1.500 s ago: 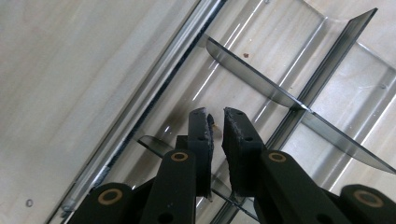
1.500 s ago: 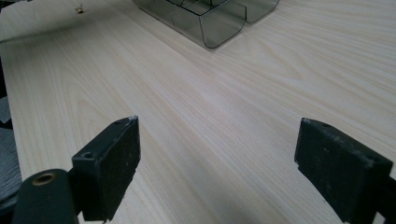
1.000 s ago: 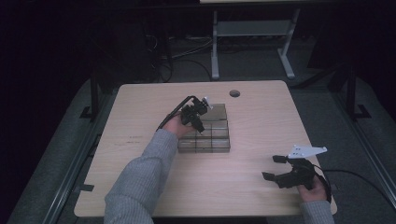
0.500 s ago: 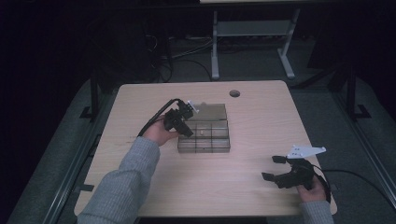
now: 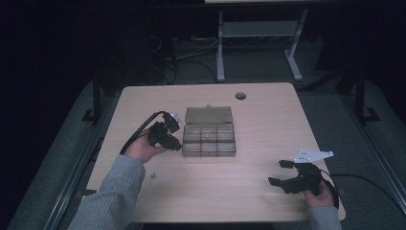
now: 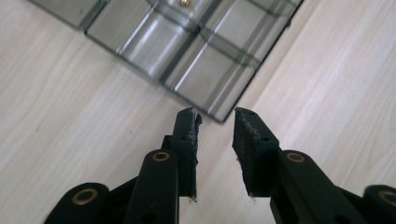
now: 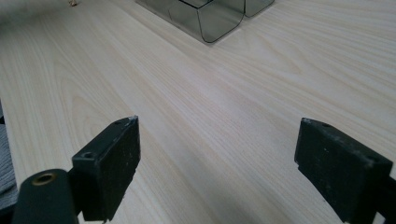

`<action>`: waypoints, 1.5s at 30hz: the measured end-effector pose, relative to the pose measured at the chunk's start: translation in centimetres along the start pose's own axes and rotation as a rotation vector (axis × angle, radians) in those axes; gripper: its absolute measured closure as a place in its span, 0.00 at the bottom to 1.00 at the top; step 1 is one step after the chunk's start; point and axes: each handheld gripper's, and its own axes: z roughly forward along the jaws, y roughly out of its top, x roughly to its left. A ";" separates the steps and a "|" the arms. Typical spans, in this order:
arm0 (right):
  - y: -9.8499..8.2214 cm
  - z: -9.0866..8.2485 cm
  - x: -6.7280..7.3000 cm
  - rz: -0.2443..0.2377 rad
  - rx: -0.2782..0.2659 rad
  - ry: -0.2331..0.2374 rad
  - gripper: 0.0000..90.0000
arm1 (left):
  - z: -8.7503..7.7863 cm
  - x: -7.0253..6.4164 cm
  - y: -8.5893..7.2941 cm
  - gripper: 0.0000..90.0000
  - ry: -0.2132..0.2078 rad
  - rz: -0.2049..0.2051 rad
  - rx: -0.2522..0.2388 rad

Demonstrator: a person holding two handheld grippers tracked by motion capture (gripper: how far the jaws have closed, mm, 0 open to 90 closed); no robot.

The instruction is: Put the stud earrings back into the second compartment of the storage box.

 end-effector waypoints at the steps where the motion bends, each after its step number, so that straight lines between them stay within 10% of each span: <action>1: 0.0 0.0 0.0 0.000 0.000 -0.001 0.16 | -0.1 0.0 -0.4 0.77 -0.001 -0.003 0.002; 19: -0.1 0.2 0.0 -0.002 0.010 -0.005 0.16 | 0.2 -0.1 -5.9 0.74 0.010 -0.052 0.036; 45: -0.1 0.1 0.1 -0.001 0.014 -0.009 0.16 | 1.9 0.0 -9.4 0.79 -0.032 -0.090 0.114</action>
